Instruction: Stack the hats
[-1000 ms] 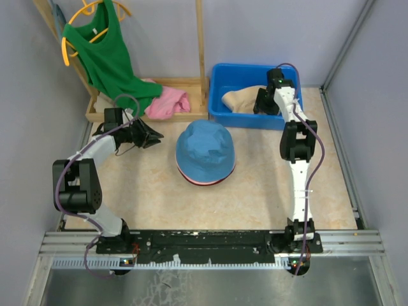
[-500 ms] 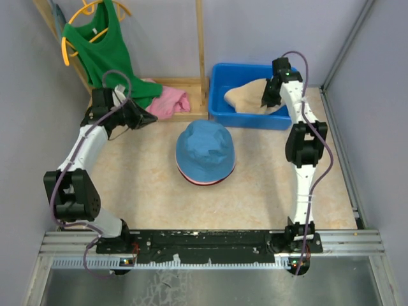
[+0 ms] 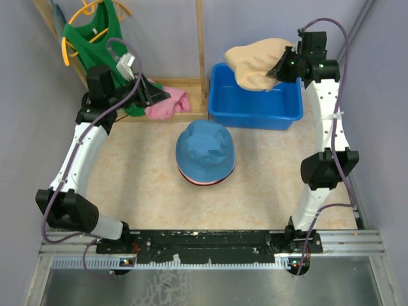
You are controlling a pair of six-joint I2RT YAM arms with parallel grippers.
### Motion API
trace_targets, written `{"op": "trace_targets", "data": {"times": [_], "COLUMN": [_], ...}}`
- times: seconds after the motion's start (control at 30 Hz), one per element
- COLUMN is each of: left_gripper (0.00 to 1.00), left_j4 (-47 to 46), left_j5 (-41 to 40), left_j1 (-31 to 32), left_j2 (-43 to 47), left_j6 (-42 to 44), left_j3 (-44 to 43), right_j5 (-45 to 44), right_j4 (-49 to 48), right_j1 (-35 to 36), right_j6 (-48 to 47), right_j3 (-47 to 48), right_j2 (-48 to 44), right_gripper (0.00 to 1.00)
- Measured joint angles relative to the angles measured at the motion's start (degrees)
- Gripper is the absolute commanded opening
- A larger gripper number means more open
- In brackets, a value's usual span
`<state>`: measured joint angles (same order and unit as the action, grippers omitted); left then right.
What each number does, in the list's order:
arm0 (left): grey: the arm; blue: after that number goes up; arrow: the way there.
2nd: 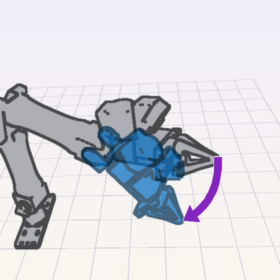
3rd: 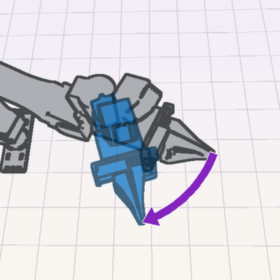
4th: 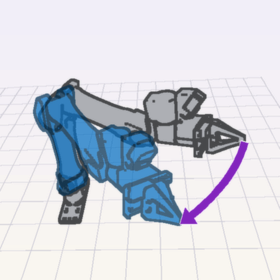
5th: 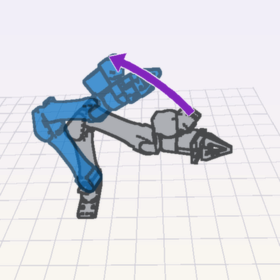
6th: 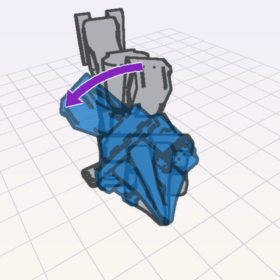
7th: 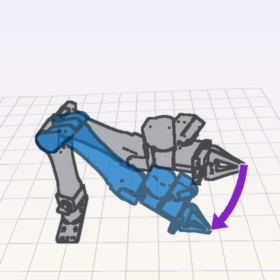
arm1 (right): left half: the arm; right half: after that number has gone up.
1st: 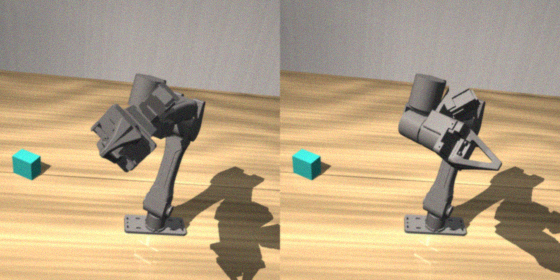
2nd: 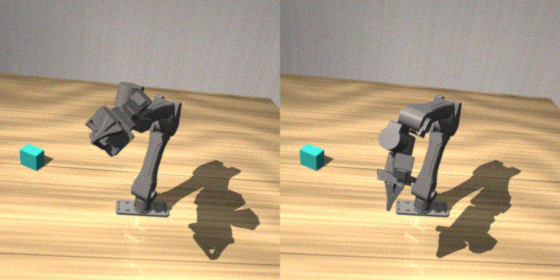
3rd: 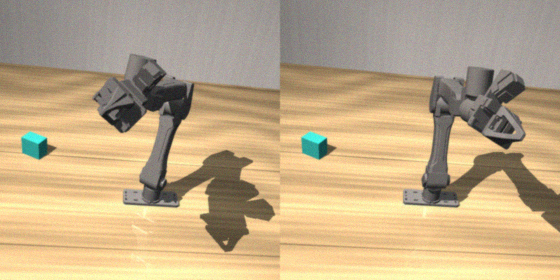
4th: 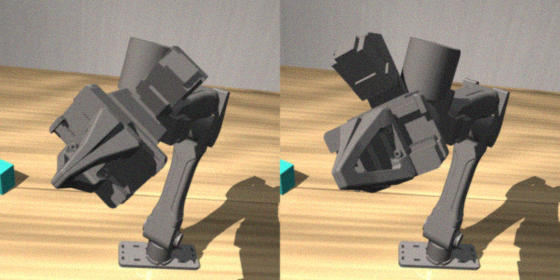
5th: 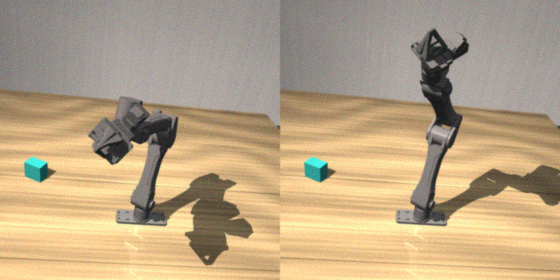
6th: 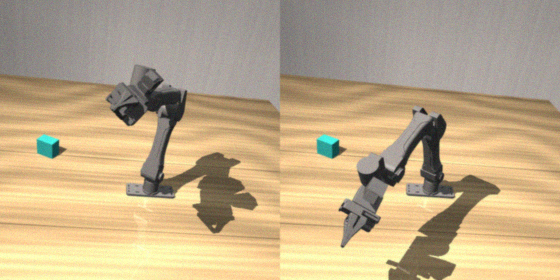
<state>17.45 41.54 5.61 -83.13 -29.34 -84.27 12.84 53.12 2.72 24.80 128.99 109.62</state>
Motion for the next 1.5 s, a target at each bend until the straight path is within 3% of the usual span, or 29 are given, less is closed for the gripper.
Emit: {"op": "trace_targets", "data": {"times": [0.13, 0.17, 0.23, 0.4, 0.77, 1.27, 1.33, 1.43, 1.5], "left_gripper": [0.55, 0.70, 0.79, 0.83, 0.83, 0.82, 0.76, 0.41, 0.30], "left_j4": [-2.1, -3.0, -4.6, -13.2, -27.4, -34.7, -34.6, -33.9, -33.3], "left_j5": [-2.3, -3.1, -4.4, -3.7, -2.4, -2.1, -2.1, -2.1, -2.1], "left_j1": [7.5, 9.7, 13.1, 16.2, 18.2, 21.3, 21.7, 22.3, 22.6], "left_j2": [0.0, 0.0, 0.0, -0.3, -7.2, -11.1, -12.3, -14.6, -16.0], "left_j6": [4.4, 5.1, 6.1, -0.7, -18.2, -25.5, -25.9, -26.5, -27.3], "left_j3": [-3.7, -4.3, -4.6, -2.8, -1.3, -1.3, -1.4, -3.3, -5.4], "right_j5": [5.8, 7.4, 10.1, 16.1, 18.9, 19.0, 19.0, 18.9, 18.8], "right_j4": [0.2, -0.2, -1.3, -7.4, -14.7, -17.1, -17.1, -17.1, -17.2], "right_j1": [0.0, 0.0, 0.0, 0.5, 4.7, 8.0, 9.3, 11.2, 11.8], "right_j6": [3.9, 5.2, 8.1, 16.1, 22.0, 23.7, 23.7, 23.4, 23.1], "right_j3": [-0.8, -1.9, -5.2, -15.6, -18.9, -20.2, -20.2, -20.3, -20.7], "right_j2": [-2.4, -3.5, -6.1, -13.8, -16.8, -16.8, -16.8, -16.8, -16.8], "right_gripper": [0.00, 0.00, 0.00, 0.00, 0.00, 0.00, 0.00, 0.00, 0.00]}}
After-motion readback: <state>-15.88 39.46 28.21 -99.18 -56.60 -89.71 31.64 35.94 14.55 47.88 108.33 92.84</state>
